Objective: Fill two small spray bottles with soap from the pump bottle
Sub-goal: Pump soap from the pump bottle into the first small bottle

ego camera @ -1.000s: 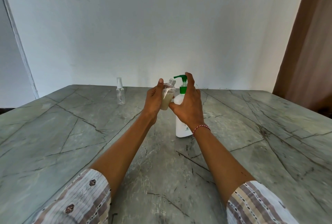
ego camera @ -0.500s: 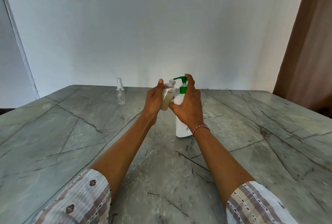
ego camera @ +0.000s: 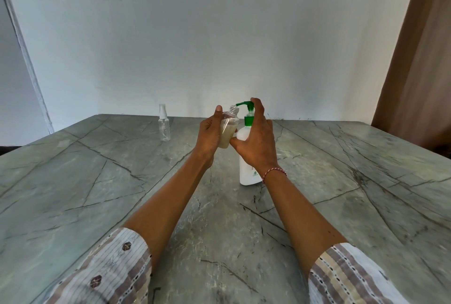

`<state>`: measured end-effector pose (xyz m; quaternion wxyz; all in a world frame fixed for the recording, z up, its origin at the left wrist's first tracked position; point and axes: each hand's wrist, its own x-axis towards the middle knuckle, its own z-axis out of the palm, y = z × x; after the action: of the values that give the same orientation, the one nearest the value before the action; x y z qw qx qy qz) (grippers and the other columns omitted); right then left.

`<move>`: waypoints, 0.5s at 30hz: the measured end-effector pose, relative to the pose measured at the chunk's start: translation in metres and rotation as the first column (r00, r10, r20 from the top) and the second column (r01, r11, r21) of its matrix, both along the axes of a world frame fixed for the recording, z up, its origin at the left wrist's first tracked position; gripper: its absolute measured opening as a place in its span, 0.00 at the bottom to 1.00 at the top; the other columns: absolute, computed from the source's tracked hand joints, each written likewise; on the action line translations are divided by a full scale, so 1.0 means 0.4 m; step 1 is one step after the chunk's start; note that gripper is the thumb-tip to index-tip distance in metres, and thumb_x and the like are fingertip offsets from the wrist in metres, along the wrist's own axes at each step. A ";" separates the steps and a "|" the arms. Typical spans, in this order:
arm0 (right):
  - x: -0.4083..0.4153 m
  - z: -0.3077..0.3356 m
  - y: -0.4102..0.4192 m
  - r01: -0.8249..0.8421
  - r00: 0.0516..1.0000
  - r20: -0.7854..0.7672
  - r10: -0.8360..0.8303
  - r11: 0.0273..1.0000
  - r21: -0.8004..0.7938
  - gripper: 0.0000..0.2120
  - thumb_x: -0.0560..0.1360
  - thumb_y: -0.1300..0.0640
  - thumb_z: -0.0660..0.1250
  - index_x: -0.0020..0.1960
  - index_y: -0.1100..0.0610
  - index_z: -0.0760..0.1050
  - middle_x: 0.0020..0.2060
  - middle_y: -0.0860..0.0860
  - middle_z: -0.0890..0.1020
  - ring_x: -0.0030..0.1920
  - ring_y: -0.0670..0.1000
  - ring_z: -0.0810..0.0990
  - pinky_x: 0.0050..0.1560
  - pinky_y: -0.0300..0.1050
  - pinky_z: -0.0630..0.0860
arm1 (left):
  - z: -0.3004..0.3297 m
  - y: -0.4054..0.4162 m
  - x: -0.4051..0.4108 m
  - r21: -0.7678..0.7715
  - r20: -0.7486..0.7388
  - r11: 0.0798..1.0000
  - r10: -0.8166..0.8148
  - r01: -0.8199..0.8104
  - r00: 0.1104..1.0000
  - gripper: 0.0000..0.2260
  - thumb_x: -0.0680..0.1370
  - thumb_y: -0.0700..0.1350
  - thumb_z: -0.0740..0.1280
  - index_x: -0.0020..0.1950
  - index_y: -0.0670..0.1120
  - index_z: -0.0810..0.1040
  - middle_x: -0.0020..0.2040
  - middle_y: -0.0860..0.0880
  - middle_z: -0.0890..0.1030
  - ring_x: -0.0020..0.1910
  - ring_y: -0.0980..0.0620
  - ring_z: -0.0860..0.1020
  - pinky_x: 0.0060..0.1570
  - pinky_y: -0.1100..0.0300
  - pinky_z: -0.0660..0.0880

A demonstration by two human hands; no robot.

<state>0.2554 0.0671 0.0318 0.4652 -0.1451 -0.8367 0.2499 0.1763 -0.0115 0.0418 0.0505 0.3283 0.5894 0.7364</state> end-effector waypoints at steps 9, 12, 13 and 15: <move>0.003 -0.002 -0.005 0.003 1.000 -0.030 -0.004 1.000 -0.010 0.44 0.64 0.55 0.76 0.72 0.54 0.55 0.64 0.53 0.72 0.60 0.55 0.70 0.57 0.51 0.74 | -0.001 0.001 -0.003 -0.007 -0.001 1.000 0.002 -0.002 1.000 0.16 0.80 0.56 0.54 0.40 0.55 0.78 0.31 0.59 0.80 0.29 0.65 0.79 0.26 0.73 0.72; 0.000 -0.004 -0.004 -0.001 1.000 -0.021 0.000 1.000 -0.008 0.45 0.64 0.54 0.77 0.73 0.53 0.54 0.65 0.53 0.72 0.61 0.55 0.71 0.57 0.49 0.73 | -0.004 0.001 -0.004 -0.017 0.004 1.000 0.002 -0.002 1.000 0.16 0.80 0.56 0.54 0.41 0.55 0.77 0.28 0.61 0.81 0.29 0.66 0.78 0.27 0.73 0.72; 0.000 -0.004 -0.003 -0.002 1.000 -0.020 0.002 1.000 -0.007 0.47 0.64 0.53 0.77 0.73 0.52 0.52 0.65 0.52 0.72 0.61 0.55 0.71 0.58 0.48 0.72 | -0.004 0.000 -0.004 -0.019 0.003 1.000 0.001 -0.001 1.000 0.16 0.80 0.56 0.53 0.40 0.55 0.77 0.28 0.63 0.80 0.29 0.66 0.78 0.26 0.73 0.72; 0.001 -0.002 -0.004 0.001 1.000 -0.017 -0.002 1.000 -0.013 0.49 0.64 0.50 0.76 0.75 0.49 0.48 0.66 0.52 0.71 0.63 0.55 0.70 0.59 0.49 0.71 | -0.004 -0.001 -0.002 -0.020 0.003 1.000 -0.002 0.002 1.000 0.16 0.80 0.56 0.53 0.40 0.55 0.77 0.28 0.64 0.80 0.29 0.67 0.78 0.26 0.73 0.72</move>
<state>0.2559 0.0653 0.0309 0.4715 -0.1465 -0.8311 0.2560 0.1757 -0.0117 0.0403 0.0556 0.3272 0.5965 0.7308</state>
